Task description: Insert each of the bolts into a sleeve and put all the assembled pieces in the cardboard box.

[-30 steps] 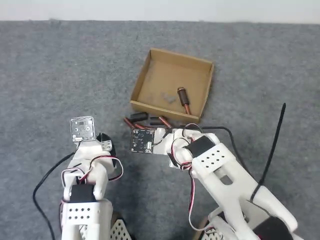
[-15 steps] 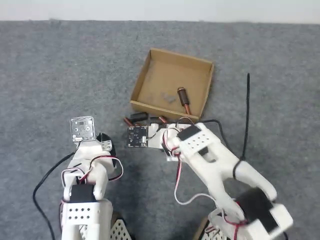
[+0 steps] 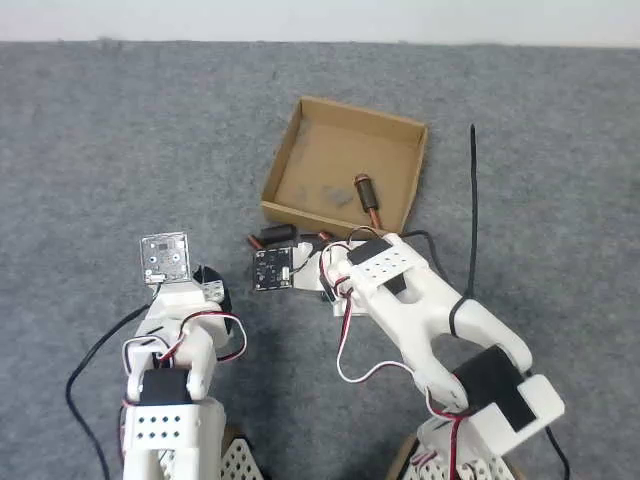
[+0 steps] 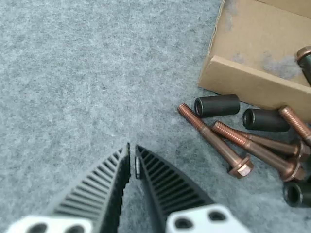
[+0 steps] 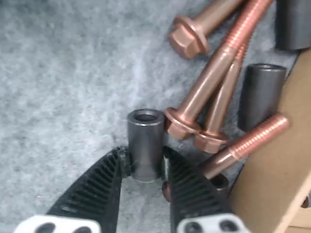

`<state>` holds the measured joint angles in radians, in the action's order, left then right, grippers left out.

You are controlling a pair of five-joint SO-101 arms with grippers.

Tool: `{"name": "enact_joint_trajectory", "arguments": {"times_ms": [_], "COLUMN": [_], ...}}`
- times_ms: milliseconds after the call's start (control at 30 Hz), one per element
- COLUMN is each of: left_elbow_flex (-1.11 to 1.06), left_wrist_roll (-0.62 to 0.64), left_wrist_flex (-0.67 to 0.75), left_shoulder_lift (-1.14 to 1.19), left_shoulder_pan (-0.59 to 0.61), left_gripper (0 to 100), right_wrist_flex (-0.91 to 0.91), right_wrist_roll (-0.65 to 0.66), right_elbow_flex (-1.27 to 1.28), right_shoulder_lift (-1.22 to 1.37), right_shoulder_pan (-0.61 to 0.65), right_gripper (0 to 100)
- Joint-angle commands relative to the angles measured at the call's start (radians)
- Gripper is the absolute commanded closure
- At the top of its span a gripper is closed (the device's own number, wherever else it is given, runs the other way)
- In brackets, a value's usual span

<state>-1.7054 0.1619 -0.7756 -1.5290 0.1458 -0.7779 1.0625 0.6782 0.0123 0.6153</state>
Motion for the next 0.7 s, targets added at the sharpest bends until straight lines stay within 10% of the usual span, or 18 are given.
{"name": "enact_joint_trajectory", "arguments": {"times_ms": [0,667], "left_elbow_flex": [0.015,0.015], "left_wrist_roll": [-0.009,-0.009], "left_wrist_flex": [0.038,0.068], "left_shoulder_lift": [-0.018,-0.012], "left_shoulder_pan": [0.002,0.006], "left_gripper": [99,99], "right_wrist_flex": [0.001,-0.262], "right_wrist_roll": [0.005,-0.769], "right_elbow_flex": [-0.034,0.146], "right_shoulder_lift": [-0.008,-0.558], "right_shoulder_pan": [-0.025,-0.124], "right_gripper": [99.1,99.1]}}
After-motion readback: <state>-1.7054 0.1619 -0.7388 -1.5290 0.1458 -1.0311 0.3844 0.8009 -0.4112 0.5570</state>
